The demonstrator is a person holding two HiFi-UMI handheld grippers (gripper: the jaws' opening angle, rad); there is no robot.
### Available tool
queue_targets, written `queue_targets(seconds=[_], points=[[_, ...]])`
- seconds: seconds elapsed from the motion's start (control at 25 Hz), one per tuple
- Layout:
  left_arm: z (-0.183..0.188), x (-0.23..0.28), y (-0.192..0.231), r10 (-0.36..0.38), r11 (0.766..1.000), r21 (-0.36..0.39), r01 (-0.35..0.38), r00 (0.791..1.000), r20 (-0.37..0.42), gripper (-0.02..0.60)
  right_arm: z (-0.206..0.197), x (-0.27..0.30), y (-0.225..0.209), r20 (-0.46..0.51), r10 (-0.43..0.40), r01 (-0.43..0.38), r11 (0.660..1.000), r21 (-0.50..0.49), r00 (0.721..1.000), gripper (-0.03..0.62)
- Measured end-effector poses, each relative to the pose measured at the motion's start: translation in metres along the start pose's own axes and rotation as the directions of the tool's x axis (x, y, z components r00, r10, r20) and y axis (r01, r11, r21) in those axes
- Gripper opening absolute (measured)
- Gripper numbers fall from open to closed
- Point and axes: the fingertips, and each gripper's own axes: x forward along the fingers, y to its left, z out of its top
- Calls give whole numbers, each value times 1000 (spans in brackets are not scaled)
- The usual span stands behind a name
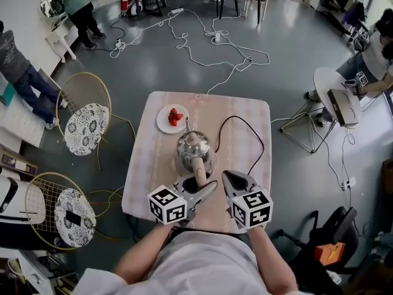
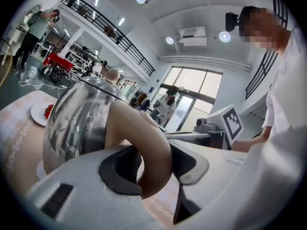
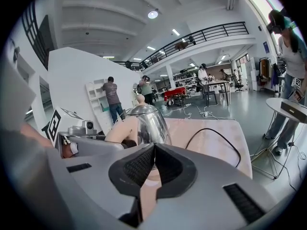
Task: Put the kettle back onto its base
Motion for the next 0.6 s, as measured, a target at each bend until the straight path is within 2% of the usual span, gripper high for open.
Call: queue_targets(seconds=[0.44, 0.6], points=[[-1, 11, 5, 5, 1000, 4, -5, 1000, -6, 163, 0, 6, -2, -2, 16, -16, 1000, 8, 1000, 5], [-10, 12, 8, 18, 1000, 19, -17, 999, -39, 163, 1, 6, -7, 1, 6, -6, 1000, 16, 1000, 5]])
